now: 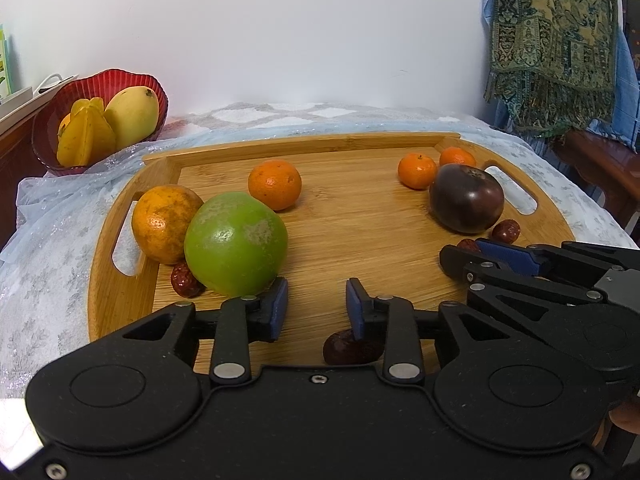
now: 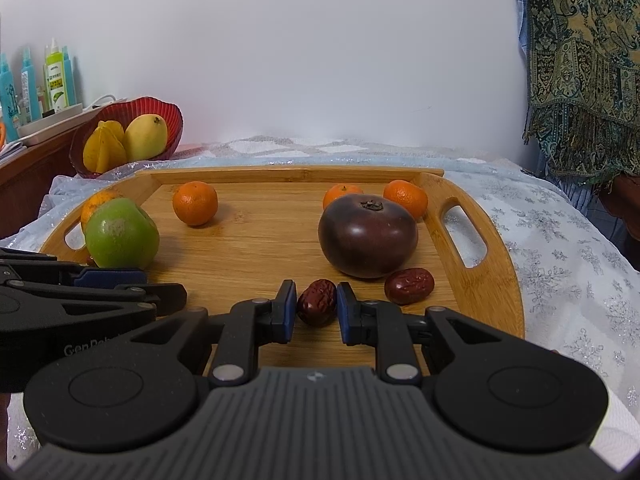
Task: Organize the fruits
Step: 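Lower the right gripper's jujube onto the tray beside the tomato and open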
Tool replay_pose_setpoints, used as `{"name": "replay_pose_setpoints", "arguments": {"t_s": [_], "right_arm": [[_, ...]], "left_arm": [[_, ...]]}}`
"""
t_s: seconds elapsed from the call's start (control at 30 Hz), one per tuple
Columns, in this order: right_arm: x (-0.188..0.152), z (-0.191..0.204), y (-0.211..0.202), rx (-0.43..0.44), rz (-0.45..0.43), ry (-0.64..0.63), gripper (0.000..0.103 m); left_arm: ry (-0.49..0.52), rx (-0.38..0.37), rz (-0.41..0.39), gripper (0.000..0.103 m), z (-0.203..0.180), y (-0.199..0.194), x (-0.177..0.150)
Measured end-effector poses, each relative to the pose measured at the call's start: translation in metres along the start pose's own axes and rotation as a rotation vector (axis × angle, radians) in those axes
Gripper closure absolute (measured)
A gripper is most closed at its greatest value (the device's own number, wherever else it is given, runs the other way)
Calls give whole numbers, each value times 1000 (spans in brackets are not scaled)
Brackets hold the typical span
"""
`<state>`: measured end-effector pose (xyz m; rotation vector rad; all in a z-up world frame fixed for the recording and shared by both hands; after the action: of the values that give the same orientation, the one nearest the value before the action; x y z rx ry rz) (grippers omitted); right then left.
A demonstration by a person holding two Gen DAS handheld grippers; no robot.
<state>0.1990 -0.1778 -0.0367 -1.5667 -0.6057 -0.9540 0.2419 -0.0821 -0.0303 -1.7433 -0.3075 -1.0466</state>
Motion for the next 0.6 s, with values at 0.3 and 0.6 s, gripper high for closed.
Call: {"name": "replay_pose_setpoints", "arguments": {"t_s": [0.3,0.6], "right_arm": [[1,-1,-3,-3,-15,12,63],[4,-4,-9,-13,-40,24,59]], "left_arm": [[-2,-17,3,59,-4,-3,0],[-24,-30,3,56,-3,-6,0]]}}
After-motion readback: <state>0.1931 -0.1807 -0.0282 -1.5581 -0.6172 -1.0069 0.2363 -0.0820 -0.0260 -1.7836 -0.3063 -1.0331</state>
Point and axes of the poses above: each gripper's, at about its wrist camera, not at the fingertips, and y roughly the way its jaws point, z to its left, x to its top, the point moved 9 cm from there along y, roughly the way its jaws point, and after that the axes turned 6 degrees about -x, right-handed, at the moved point
